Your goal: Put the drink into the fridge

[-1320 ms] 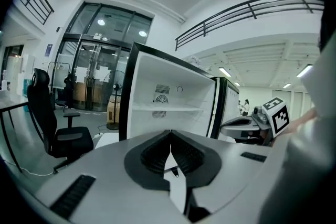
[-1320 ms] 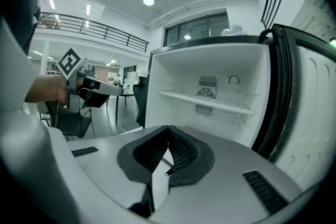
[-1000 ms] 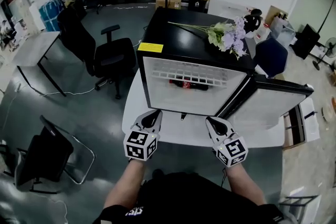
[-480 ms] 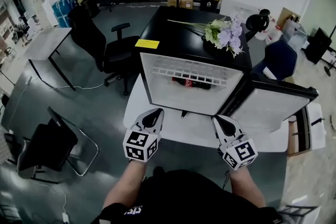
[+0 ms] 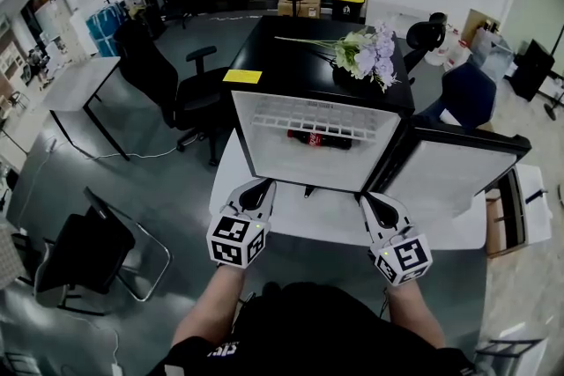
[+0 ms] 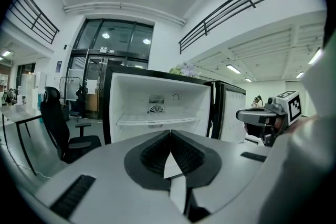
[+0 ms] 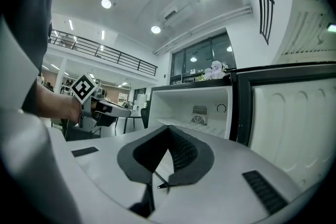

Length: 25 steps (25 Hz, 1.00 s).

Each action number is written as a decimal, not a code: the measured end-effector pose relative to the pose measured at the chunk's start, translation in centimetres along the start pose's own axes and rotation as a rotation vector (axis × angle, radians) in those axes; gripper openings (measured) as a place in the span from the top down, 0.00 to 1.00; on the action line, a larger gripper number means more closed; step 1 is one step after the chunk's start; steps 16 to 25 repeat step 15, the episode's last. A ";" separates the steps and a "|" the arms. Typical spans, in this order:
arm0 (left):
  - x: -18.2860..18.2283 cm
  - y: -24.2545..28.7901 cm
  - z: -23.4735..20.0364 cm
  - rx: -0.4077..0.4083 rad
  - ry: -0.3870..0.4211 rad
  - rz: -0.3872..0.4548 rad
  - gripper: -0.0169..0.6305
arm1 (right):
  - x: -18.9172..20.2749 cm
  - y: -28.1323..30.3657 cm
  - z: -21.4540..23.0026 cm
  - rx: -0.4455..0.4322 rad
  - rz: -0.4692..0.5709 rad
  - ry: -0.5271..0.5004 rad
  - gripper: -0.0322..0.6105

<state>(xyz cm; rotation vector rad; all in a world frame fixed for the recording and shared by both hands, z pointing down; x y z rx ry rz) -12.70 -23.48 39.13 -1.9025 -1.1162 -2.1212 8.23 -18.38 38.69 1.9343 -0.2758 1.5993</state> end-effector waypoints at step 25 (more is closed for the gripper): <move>0.4 -0.6 0.5 0.017 0.020 -0.001 0.95 | 0.1 0.0 -0.8 -0.001 0.002 0.017 0.93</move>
Point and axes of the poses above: the fingertips, and each gripper's own axes: y forward along the fingers, z to its right, x out of its underside, the point moved 2 cm from there along -y, backward along the fingers, and after that the axes turned 13 degrees about -z, right-handed, at the moved point
